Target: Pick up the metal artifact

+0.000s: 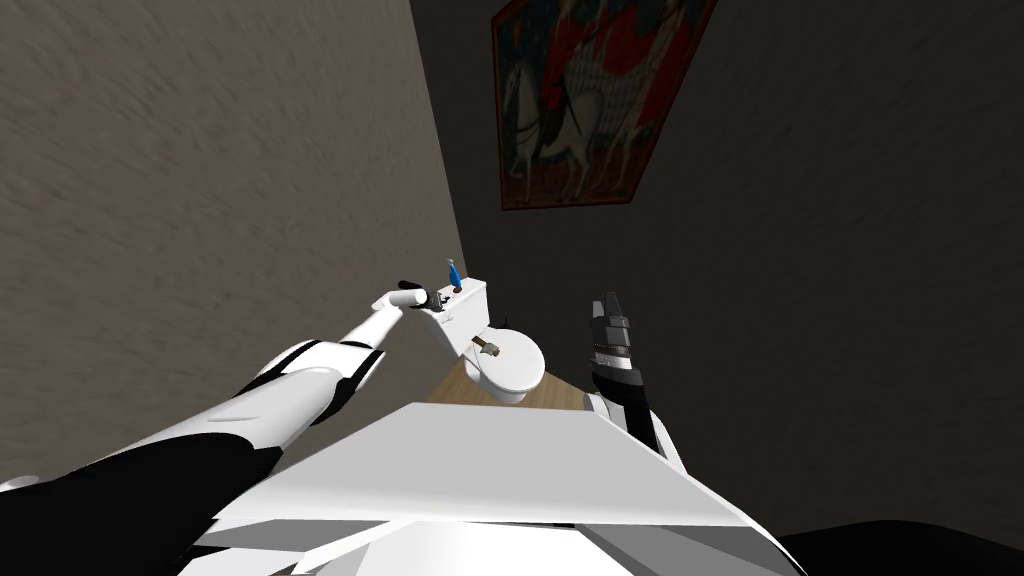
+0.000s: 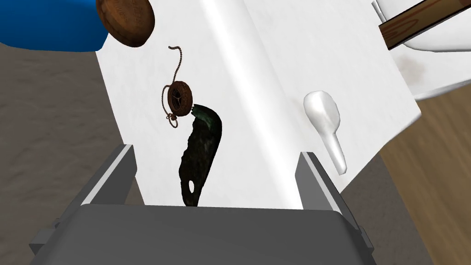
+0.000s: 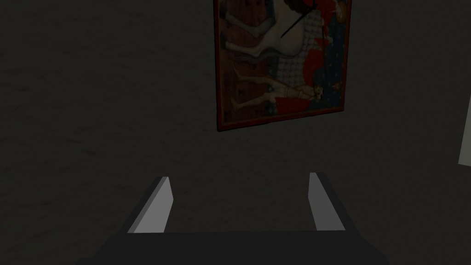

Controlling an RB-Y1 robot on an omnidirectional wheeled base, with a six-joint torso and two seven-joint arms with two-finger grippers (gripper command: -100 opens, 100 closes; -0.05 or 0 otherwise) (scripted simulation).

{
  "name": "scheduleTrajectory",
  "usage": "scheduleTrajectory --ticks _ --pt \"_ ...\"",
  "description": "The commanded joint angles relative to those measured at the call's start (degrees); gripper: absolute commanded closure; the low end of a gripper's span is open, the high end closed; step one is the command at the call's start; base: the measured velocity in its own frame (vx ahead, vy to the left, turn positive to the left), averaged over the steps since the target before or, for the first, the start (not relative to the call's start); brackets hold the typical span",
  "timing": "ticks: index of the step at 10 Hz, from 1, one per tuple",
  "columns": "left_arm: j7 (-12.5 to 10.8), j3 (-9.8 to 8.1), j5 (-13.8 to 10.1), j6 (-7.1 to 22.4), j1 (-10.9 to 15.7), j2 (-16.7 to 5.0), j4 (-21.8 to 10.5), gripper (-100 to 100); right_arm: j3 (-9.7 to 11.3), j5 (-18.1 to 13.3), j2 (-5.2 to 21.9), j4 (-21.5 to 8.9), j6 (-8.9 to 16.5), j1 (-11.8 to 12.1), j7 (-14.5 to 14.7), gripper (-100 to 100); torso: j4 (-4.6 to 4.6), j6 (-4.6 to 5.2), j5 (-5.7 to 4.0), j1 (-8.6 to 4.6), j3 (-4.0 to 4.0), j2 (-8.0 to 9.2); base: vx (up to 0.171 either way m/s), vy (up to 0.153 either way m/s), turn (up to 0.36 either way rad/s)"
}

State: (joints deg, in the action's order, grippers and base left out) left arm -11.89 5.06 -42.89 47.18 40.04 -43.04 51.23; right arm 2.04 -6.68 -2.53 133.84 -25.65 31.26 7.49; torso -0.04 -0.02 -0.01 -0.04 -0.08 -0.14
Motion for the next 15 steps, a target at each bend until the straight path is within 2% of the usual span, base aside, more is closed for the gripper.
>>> scheduleTrajectory --ticks 1,2,3,4,5,6,10,11,14,15 --pt "-0.3 -0.07 -0.9 2.6 2.2 -0.8 -2.9 -100 0.0 0.0 0.0 0.0 0.0 0.0 0.0 0 0.00 0.00 0.00 0.00 0.00 0.00 0.038 -0.025 -0.008" --pt "-0.3 -0.07 -0.9 2.6 2.2 -0.8 -3.8 -100 0.0 0.0 0.0 0.0 0.0 0.0 0.0 0 0.00 0.01 -0.01 -0.03 -0.01 -0.02 0.034 -0.019 -0.002" --pt "-0.5 -0.13 -1.5 4.7 4.0 -1.5 -5.7 -100 0.0 0.0 0.0 0.0 0.0 0.0 0.0 0 0.00 0.00 0.00 -0.01 -0.01 -0.01 0.036 -0.014 -0.009" --pt "-0.5 -0.13 -1.5 4.7 4.0 -1.5 -6.5 -100 0.0 0.0 0.0 0.0 0.0 0.0 0.0 0 0.01 0.00 -0.01 0.00 0.00 -0.01 0.030 -0.012 -0.005" --pt "-0.6 -0.18 -2.1 6.7 5.7 -2.1 -8.0 -100 0.0 0.0 0.0 0.0 0.0 0.0 0.0 0 0.00 0.00 0.01 0.02 0.00 0.01 0.033 -0.017 -0.009" --pt "-0.6 -0.18 -2.1 6.7 5.7 -2.1 -9.1 -100 0.0 0.0 0.0 0.0 0.0 0.0 0.0 0 0.01 0.01 -0.01 0.00 0.00 0.00 0.031 -0.013 -0.006" --pt "-0.9 -0.39 -3.7 12.8 11.2 -3.8 -17.1 -100 0.0 0.0 0.0 0.0 0.0 0.0 0.0 0 -0.02 0.00 0.00 -0.01 -0.05 -0.09 0.053 -0.014 -0.013" --pt "-0.9 -0.39 -3.7 12.8 11.2 -3.8 -17.3 -100 0.0 0.0 0.0 0.0 0.0 0.0 0.0 0 -0.02 0.01 0.01 0.03 -0.06 -0.10 0.039 -0.005 -0.007" --pt "-1.0 -0.50 -4.3 15.4 13.4 -4.3 -20.9 -100 0.0 0.0 0.0 0.0 0.0 0.0 0.0 0 0.00 0.00 0.01 0.00 0.00 0.01 0.031 -0.014 -0.009" --pt "-0.8 -0.47 -4.2 14.7 13.3 -4.2 -20.7 -100 0.0 0.0 0.0 0.0 0.0 0.0 0.0 0 0.00 0.01 0.01 0.01 0.00 0.00 0.015 -0.004 -0.001"
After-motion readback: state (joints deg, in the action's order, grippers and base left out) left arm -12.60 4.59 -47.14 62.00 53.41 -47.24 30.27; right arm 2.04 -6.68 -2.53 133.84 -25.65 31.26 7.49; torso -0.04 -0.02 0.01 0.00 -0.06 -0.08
